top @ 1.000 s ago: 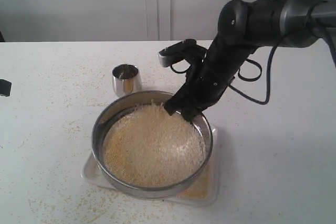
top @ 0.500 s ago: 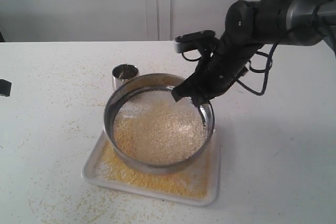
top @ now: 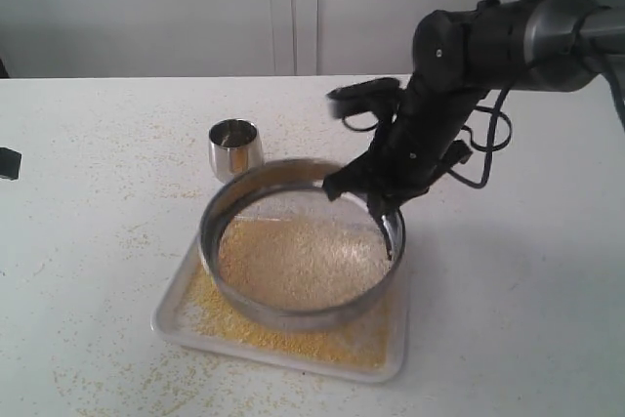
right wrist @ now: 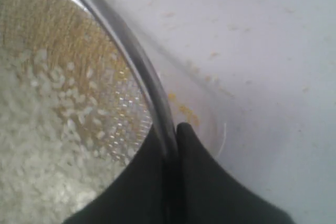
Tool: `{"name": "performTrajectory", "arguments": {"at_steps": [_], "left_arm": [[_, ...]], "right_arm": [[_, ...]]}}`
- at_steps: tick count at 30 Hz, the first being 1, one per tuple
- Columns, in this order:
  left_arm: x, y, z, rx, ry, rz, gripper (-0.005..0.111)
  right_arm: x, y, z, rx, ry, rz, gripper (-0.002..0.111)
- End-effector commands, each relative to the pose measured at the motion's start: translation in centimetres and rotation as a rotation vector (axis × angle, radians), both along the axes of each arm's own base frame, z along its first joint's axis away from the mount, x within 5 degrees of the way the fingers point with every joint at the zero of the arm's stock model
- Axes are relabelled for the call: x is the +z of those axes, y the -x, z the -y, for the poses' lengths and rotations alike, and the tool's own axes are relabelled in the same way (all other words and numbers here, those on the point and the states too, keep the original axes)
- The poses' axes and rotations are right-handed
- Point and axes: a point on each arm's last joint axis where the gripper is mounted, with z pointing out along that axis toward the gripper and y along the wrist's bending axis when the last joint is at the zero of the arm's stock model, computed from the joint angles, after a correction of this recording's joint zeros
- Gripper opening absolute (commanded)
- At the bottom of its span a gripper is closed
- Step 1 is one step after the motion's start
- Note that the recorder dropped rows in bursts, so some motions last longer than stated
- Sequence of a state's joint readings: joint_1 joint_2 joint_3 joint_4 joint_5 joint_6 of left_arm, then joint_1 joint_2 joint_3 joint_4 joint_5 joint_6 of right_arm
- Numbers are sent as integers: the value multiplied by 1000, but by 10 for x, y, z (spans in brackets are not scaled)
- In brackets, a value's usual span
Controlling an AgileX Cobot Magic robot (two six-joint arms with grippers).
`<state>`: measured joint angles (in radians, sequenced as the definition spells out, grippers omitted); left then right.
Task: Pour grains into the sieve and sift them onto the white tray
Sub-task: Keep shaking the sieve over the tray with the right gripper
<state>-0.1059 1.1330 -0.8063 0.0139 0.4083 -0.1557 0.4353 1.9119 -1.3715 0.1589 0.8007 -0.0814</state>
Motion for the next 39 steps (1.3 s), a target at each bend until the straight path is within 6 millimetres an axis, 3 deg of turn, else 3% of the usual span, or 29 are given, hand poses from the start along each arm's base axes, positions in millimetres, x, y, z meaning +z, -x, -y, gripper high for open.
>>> {"name": "performTrajectory", "arguments": {"at_steps": [1,2,4,5,7,9,11,12,15,16,18,21,22,25,26,28,29,30,31,34,36,37,39], "left_arm": [[-1,2,-1,5,5,-5,0],[-1,2,-1,5,5,-5,0],[-1,2,-1,5,5,-5,0],[-1,2,-1,5,5,-5,0],[-1,2,-1,5,5,-5,0],[-1,2,-1,5,5,-5,0],[-1,2,-1,5,5,-5,0],[-1,2,-1,5,5,-5,0],[-1,2,-1,5,5,-5,0],[-1,2,-1,5,5,-5,0],[-1,2,-1,5,5,-5,0],[-1,2,-1,5,5,-5,0],[-1,2,-1,5,5,-5,0],[-1,2,-1,5,5,-5,0],[-1,2,-1,5,5,-5,0],[-1,2,-1,5,5,-5,0],[-1,2,-1,5,5,-5,0],[-1,2,-1,5,5,-5,0],[-1,2,-1,5,5,-5,0],[-1,2,-1,5,5,-5,0],[-1,2,-1,5,5,-5,0],[-1,2,-1,5,5,-5,0],[-1,2,-1,5,5,-5,0]], "right_arm": [[9,14,-16,289,-127,-30,0],[9,19,-17,418,-107,-36,0],[9,6,-2,188,-77,-10,0],[8,-4,6,-57,-109,-4,0],[8,-7,7,-146,-156,-13,0],[5,8,-7,90,-136,-64,0],[4,22,-8,422,-40,-97,0],[3,21,-3,408,17,-88,0],[5,-2,17,-91,44,5,0],[6,-5,16,-146,14,25,0],[7,4,-2,-2,-38,15,0],[6,23,-19,469,28,17,0],[5,18,-15,431,78,45,0],[8,-3,0,-66,37,113,0],[8,-3,-3,-91,2,102,0],[4,10,-20,100,-36,40,0],[3,21,-27,277,-42,-3,0],[2,29,-30,470,-10,-18,0],[2,31,-28,526,16,-32,0],[2,7,-7,185,56,53,0],[5,-5,1,-148,-54,55,0],[6,-5,-2,-188,-96,43,0],[7,6,-21,-31,-162,19,0]]}}
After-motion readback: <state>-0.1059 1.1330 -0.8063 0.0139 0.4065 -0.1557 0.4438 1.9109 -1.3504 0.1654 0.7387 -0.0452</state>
